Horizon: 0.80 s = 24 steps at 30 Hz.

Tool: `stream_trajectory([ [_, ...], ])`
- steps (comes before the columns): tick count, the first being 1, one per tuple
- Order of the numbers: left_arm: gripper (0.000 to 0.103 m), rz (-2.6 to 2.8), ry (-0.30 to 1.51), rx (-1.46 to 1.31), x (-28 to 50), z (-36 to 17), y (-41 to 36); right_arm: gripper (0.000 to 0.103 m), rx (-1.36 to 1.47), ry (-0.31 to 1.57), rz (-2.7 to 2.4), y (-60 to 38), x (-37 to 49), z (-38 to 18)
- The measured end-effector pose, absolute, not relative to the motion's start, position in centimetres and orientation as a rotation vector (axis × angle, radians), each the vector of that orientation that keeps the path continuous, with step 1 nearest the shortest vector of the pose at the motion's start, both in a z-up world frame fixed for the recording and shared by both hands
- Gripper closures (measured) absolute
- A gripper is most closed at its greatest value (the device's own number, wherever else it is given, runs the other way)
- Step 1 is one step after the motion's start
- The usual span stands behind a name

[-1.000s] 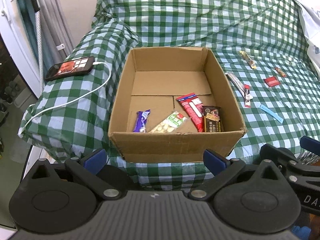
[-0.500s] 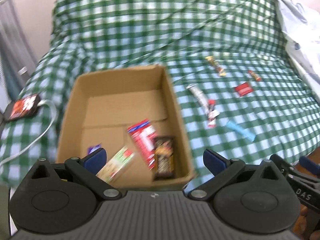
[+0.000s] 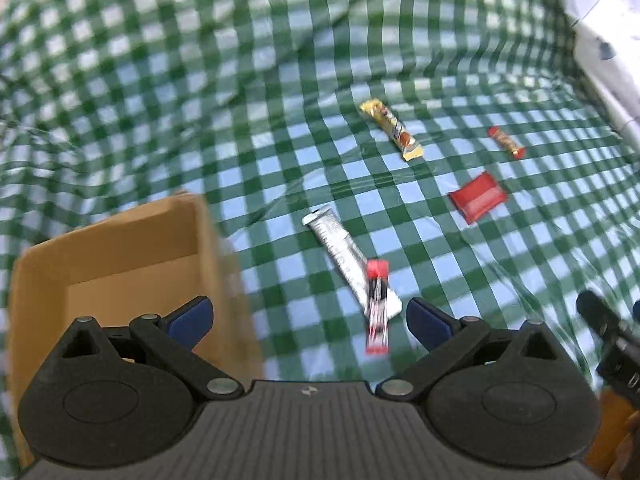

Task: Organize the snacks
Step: 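Grasp the silver sachet with the left tool while the right tool grasps the red wafer pack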

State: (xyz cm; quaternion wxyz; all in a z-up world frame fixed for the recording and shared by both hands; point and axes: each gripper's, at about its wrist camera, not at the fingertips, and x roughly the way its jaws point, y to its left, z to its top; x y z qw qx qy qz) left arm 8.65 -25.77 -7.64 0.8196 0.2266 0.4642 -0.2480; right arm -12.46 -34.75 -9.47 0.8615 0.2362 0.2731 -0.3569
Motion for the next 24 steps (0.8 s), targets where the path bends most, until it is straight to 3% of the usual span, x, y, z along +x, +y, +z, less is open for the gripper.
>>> stream_trajectory([
  [7, 0.000, -0.453, 1.117, 0.447, 16.8, -16.3, -30.9, 0.001, 0.492, 0.657, -0.745, -42.9, -2.0, -15.5],
  [16, 0.000, -0.410, 1.233, 0.447, 21.6, -23.8, -32.5, 0.000, 0.457, 0.792, -0.689, -46.7, 6.5, -23.4],
  [19, 0.000, -0.442, 1.246, 0.397, 22.3, -24.0, -31.8, 0.000, 0.282, 0.786, -0.702, -45.1, 7.0, -24.6],
  [24, 0.000, -0.441, 1.247, 0.394, 22.5, -24.1, -31.6, 0.000, 0.274, 0.755, -0.696, -45.0, 6.9, -24.8],
])
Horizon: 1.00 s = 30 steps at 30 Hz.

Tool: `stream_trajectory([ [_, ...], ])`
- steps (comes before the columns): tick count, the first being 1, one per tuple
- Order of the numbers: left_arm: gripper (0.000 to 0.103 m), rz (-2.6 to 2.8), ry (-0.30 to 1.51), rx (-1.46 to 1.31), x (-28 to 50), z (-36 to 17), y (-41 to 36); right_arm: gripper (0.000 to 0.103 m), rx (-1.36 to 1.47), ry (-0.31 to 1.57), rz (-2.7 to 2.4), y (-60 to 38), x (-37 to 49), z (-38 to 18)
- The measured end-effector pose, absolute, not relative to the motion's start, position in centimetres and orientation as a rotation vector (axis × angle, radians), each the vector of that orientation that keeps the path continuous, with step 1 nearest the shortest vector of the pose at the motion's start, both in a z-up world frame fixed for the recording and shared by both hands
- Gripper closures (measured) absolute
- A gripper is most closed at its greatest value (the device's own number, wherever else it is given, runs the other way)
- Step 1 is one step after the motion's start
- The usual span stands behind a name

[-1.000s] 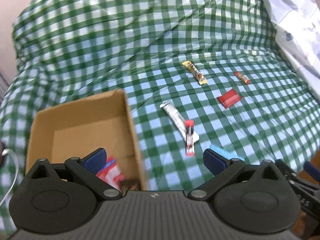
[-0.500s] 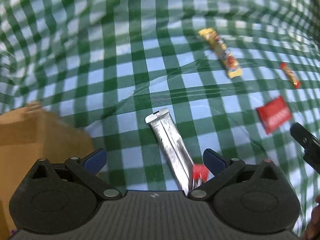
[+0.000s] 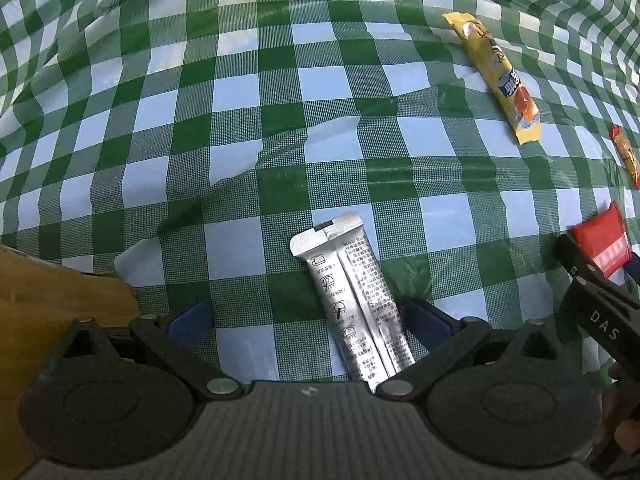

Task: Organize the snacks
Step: 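Grasp the silver sachet with the left tool while the right tool grasps the red wafer pack, then carry the silver sachet and red wafer pack over the cardboard box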

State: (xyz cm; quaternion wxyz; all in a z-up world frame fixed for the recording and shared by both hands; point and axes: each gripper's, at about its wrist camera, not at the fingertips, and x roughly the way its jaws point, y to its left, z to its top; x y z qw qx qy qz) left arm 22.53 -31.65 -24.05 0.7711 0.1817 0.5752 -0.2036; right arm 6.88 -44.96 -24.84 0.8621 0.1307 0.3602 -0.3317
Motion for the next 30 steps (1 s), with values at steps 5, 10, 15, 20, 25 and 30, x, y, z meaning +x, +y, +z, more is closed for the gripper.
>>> stream_trajectory([
  [5, 0.035, -0.430, 1.294, 0.372, 22.6, -23.1, -31.7, 0.017, 0.244, 0.721, -0.712, -44.5, 6.2, -24.3],
  [10, 0.078, -0.526, 1.253, 0.300, 21.7, -18.8, -32.5, 0.037, 0.267, 0.709, -0.723, -44.4, 4.8, -23.1],
  [15, 0.078, -0.581, 1.195, 0.245, 20.6, -14.9, -31.3, 0.037, 0.281, 0.634, -0.753, -44.3, 2.7, -19.3],
  [20, 0.078, -0.600, 1.139, 0.204, 18.8, -10.2, -28.1, 0.037, 0.269, 0.523, -0.737, -42.4, -0.7, -13.5],
  [25, 0.078, -0.631, 1.033, 0.164, 14.9, -4.7, -22.6, 0.037, 0.263, 0.412, -0.694, -37.5, -5.3, -8.2],
  [30, 0.078, -0.631, 0.962, 0.179, 9.1, -0.7, -15.6, 0.037, 0.315, 0.423, -0.595, -30.7, -10.5, -5.5],
])
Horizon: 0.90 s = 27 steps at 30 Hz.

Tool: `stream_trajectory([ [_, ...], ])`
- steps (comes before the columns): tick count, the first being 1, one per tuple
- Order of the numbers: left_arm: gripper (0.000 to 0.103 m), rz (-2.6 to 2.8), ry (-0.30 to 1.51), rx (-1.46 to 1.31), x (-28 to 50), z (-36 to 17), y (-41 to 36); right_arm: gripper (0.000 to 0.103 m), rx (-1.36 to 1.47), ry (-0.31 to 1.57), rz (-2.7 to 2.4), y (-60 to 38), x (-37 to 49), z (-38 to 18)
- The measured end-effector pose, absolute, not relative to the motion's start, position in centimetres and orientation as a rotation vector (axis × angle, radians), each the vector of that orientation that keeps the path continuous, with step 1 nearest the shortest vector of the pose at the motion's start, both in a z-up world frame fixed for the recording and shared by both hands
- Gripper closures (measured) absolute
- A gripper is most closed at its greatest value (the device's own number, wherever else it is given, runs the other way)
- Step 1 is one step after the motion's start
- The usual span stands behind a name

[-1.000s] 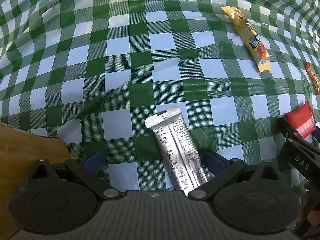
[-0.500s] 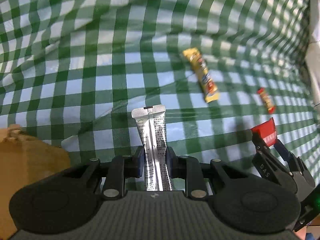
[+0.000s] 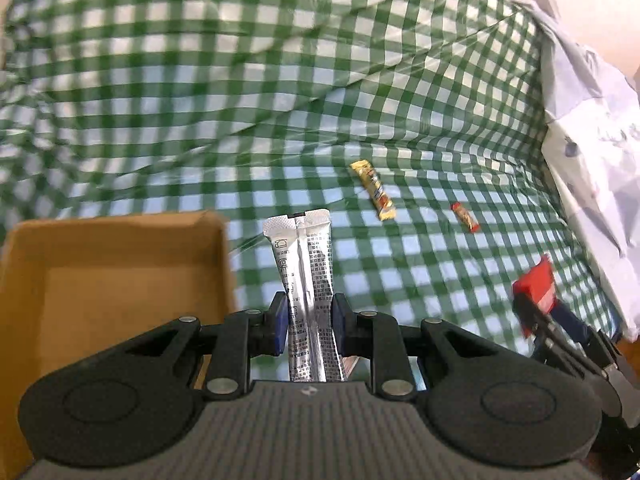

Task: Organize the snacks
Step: 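Carry the silver sachet and red wafer pack over the cardboard box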

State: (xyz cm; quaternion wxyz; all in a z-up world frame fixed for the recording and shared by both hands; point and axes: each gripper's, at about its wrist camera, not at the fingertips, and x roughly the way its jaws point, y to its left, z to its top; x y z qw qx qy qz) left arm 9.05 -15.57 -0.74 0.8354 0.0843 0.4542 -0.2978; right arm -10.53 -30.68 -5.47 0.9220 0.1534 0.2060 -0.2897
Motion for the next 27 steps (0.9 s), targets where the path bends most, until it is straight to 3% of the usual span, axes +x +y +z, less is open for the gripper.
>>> stream_trajectory([
  [9, 0.078, -0.484, 0.957, 0.205, 0.1, 1.0, -0.8, 0.036, 0.354, 0.550, -0.376, -16.9, -16.7, -4.1],
  [16, 0.078, -0.399, 0.959, 0.182, -5.8, 0.6, 7.6, 0.036, 0.316, 0.541, -0.217, -8.2, -19.2, -1.9],
  [27, 0.078, -0.419, 0.895, 0.120, -11.5, 1.3, 12.8, 0.036, 0.212, 0.501, -0.146, -1.8, -23.0, 0.2],
])
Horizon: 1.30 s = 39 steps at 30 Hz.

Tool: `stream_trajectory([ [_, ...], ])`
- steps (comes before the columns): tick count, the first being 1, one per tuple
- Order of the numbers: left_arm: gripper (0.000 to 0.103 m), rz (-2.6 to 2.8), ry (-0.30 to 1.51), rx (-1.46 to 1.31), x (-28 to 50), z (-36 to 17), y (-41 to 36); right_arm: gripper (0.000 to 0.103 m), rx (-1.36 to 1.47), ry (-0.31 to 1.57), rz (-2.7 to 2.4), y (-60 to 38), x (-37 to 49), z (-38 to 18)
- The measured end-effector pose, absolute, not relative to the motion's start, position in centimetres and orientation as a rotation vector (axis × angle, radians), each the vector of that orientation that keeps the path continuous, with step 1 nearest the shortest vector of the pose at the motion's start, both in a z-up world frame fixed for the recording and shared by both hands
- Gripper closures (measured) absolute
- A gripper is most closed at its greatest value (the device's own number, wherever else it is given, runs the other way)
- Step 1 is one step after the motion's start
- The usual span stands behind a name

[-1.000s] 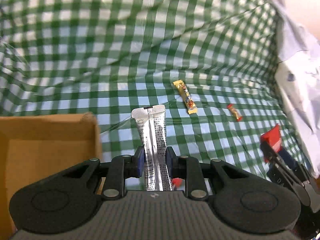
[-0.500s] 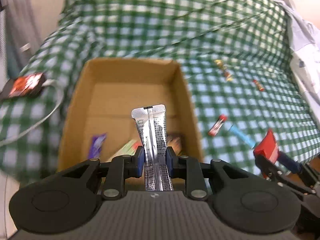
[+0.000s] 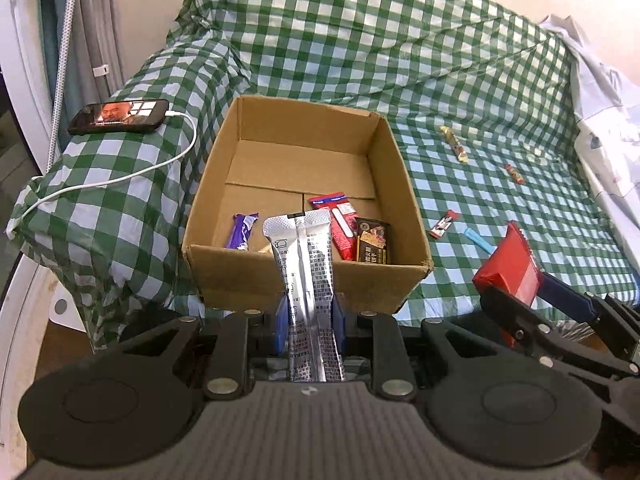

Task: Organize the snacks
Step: 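Carry the silver sachet and red wafer pack over the cardboard box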

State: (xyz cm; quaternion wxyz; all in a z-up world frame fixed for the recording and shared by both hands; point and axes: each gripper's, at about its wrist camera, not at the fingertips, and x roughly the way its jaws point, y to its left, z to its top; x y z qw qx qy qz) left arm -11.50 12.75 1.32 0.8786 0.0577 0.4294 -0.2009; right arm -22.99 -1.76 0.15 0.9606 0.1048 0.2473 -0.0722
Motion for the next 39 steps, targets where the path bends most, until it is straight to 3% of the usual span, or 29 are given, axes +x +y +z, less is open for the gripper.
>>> stream_trajectory([
  [39, 0.077, -0.439, 0.924, 0.073, -11.3, 0.5, 14.3, 0.035, 0.171, 0.564, -0.162, -0.5, -22.7, -0.4],
])
